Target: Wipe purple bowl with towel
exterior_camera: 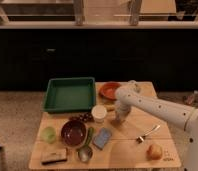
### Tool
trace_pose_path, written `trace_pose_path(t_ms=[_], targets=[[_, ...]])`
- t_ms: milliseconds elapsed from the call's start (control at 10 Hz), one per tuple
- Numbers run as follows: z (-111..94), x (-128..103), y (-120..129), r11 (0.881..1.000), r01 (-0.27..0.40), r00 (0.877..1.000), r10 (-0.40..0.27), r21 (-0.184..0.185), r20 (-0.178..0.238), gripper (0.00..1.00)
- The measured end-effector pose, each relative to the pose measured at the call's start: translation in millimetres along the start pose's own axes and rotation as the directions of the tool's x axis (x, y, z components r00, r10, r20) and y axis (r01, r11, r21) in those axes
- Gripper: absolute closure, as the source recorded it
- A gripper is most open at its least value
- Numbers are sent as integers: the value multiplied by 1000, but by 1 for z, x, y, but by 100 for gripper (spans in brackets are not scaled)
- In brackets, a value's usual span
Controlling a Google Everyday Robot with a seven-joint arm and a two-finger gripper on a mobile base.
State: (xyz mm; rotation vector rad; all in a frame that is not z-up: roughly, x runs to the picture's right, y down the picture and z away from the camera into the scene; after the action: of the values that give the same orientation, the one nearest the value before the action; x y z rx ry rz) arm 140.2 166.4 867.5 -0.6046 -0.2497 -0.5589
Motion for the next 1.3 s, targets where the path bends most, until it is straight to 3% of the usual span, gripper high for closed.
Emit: trace_pose_path(t_ms=[300, 1300], targets=[[-31, -2, -4, 997, 16, 1000, -15, 74, -13, 100], [-90, -24, -10, 979, 49, 995, -29, 198, -100, 100]])
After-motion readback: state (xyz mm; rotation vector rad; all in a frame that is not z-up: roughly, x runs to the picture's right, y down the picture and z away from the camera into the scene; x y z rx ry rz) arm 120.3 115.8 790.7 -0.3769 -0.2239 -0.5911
